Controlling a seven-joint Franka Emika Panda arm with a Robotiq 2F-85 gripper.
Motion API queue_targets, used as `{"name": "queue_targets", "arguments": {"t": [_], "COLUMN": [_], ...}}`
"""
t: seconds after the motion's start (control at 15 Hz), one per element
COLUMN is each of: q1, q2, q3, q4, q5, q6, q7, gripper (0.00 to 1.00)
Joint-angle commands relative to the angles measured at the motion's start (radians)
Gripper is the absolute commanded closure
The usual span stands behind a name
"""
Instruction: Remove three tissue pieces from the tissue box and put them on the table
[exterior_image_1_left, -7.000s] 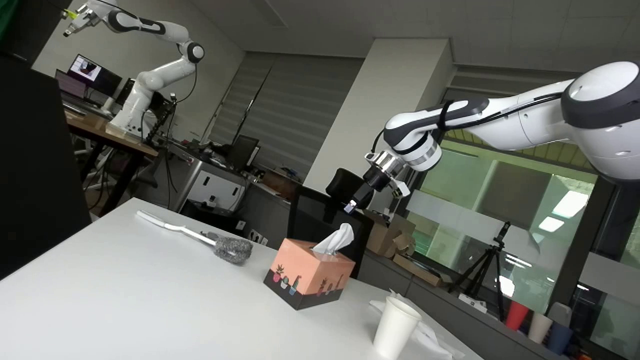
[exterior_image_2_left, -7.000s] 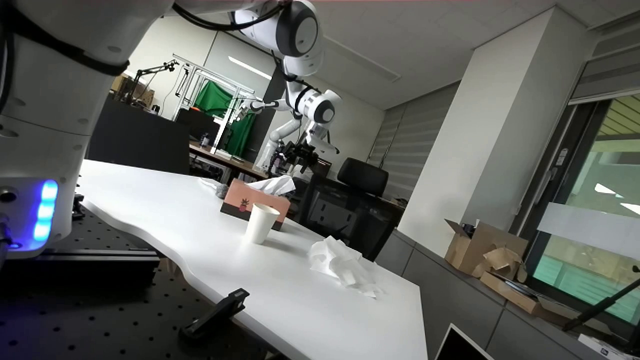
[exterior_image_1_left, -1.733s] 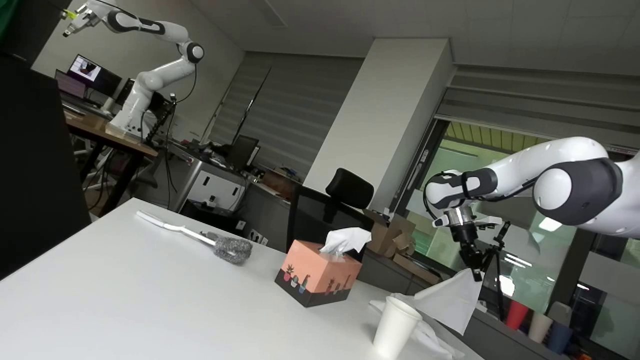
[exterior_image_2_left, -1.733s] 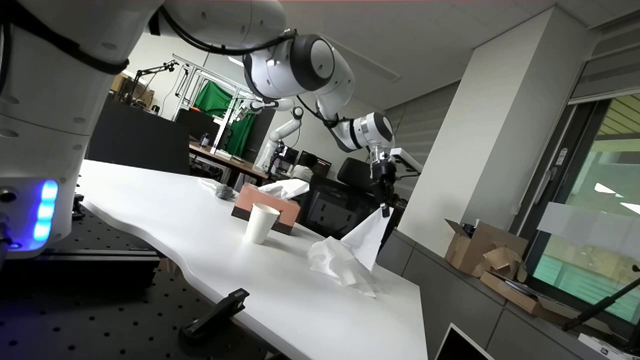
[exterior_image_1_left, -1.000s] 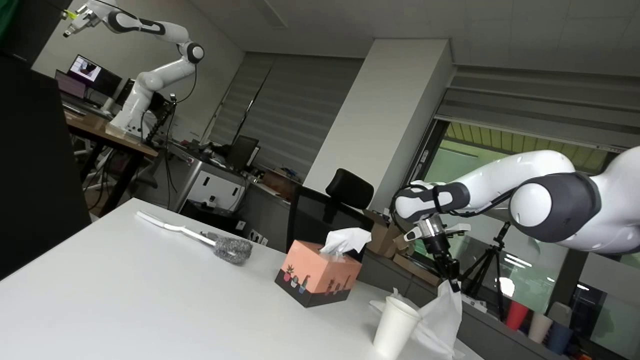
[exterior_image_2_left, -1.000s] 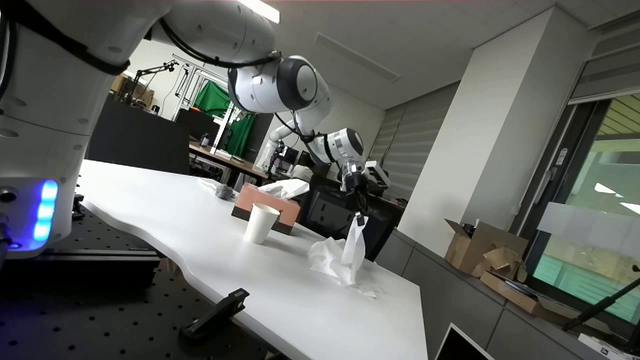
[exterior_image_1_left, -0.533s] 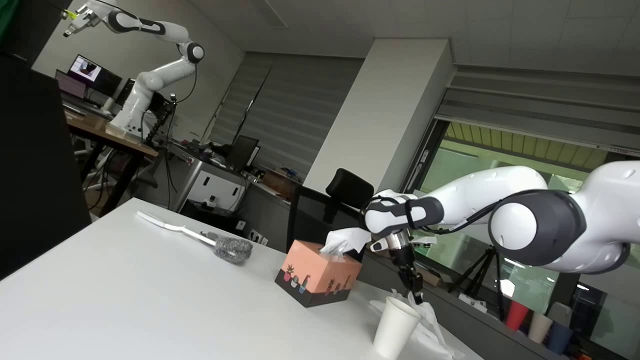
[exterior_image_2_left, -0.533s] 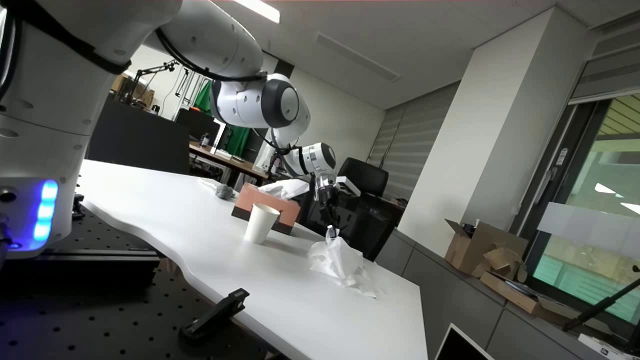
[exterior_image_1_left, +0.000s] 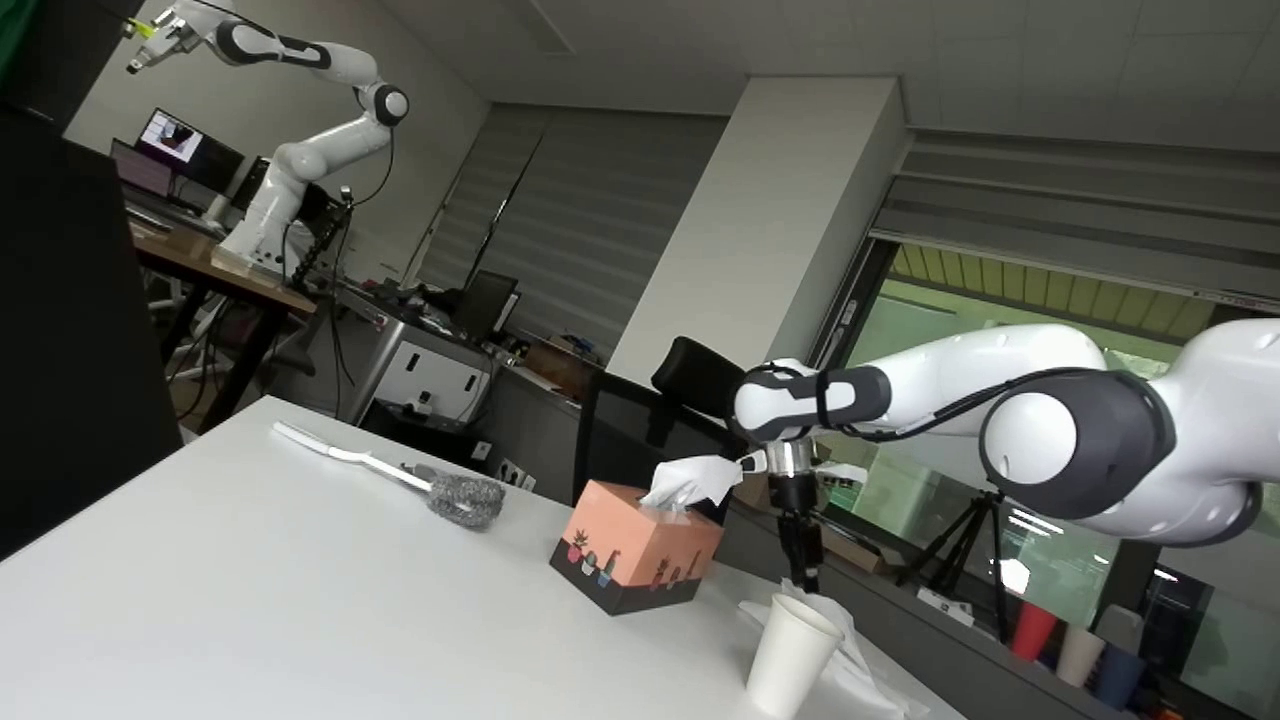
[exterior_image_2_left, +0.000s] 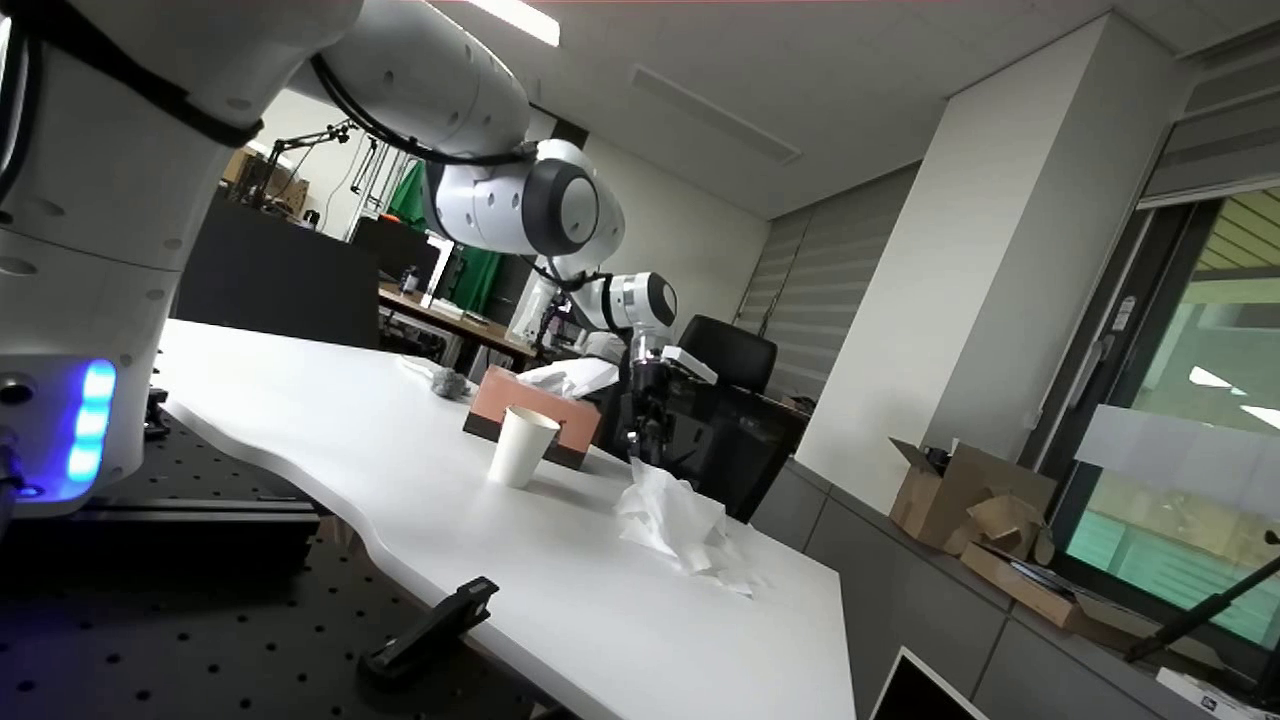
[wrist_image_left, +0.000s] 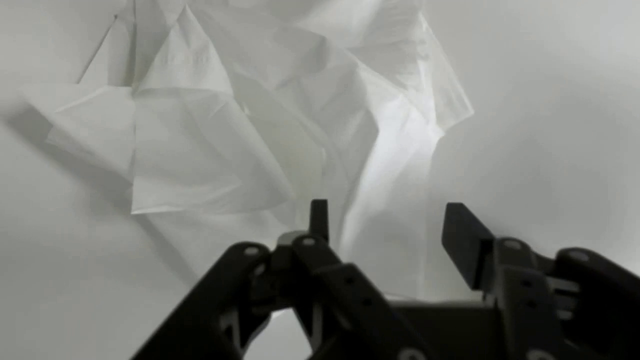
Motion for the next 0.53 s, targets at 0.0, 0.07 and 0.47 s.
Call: {"name": "queue_targets", "arguments": {"t": [0.0,0.07,0.47], "q1": [-0.034,-0.041,-0.075], "q2": [-0.092,-0.112,-0.206], "q3": [0.052,0.063,0.164], "q4": [-0.006,-0.005,-0.01], "q5": [0.09,0.118,0.282], "q6": [-0.039,-0.041,-0.054], "q7": [0.071,0.085,0.06], "gripper": [0.06,0.02,0.0]}}
